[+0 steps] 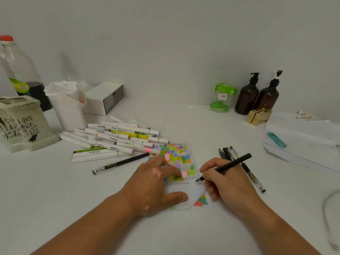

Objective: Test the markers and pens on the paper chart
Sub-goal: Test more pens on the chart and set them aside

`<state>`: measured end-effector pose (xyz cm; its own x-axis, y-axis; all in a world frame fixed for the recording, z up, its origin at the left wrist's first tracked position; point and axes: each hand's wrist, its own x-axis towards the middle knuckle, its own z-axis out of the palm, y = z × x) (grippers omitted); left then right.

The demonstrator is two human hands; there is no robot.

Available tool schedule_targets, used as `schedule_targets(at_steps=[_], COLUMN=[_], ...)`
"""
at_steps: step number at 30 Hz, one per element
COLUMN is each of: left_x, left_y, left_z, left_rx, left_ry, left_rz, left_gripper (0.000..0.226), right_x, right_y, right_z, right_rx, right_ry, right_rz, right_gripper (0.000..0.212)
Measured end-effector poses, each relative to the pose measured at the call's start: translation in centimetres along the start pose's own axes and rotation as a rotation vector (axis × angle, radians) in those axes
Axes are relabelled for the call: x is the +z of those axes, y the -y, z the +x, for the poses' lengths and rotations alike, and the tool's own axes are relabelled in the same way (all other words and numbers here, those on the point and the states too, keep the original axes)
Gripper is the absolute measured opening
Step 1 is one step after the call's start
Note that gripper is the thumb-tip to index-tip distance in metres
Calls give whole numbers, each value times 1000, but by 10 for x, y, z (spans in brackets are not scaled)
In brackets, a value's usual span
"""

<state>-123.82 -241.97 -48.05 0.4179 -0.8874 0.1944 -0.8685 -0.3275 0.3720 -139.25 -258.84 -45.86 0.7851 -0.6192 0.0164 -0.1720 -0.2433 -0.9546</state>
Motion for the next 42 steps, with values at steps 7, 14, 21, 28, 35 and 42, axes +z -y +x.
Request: schedule_targets(at_steps=[7, 14, 21, 28, 35, 42], left_x=[-2, 0, 1, -1, -4, -7], left_y=[4, 4, 4, 2, 0, -2], left_z=[0, 0, 0, 0, 0, -3], left_rx=[-20, -28, -43, -48, -57, -49], left_ry=[7, 1, 26, 34, 43, 29], left_rz=[4, 13, 11, 5, -7, -35], left_gripper=[69, 72, 71, 70, 70, 64], right_x=[9, 10, 9, 9, 9, 2], right_y=[0, 4, 8, 8, 8, 4], right_z=[-2, -2, -3, -2, -2, 0], right_rx=[-15, -1, -5, 30, 43, -16], right_ry=[-38, 2, 37, 16, -12, -156], right_rz=[-176, -198, -218, -200, -213, -122], right_gripper=[17, 18, 20, 20, 17, 23])
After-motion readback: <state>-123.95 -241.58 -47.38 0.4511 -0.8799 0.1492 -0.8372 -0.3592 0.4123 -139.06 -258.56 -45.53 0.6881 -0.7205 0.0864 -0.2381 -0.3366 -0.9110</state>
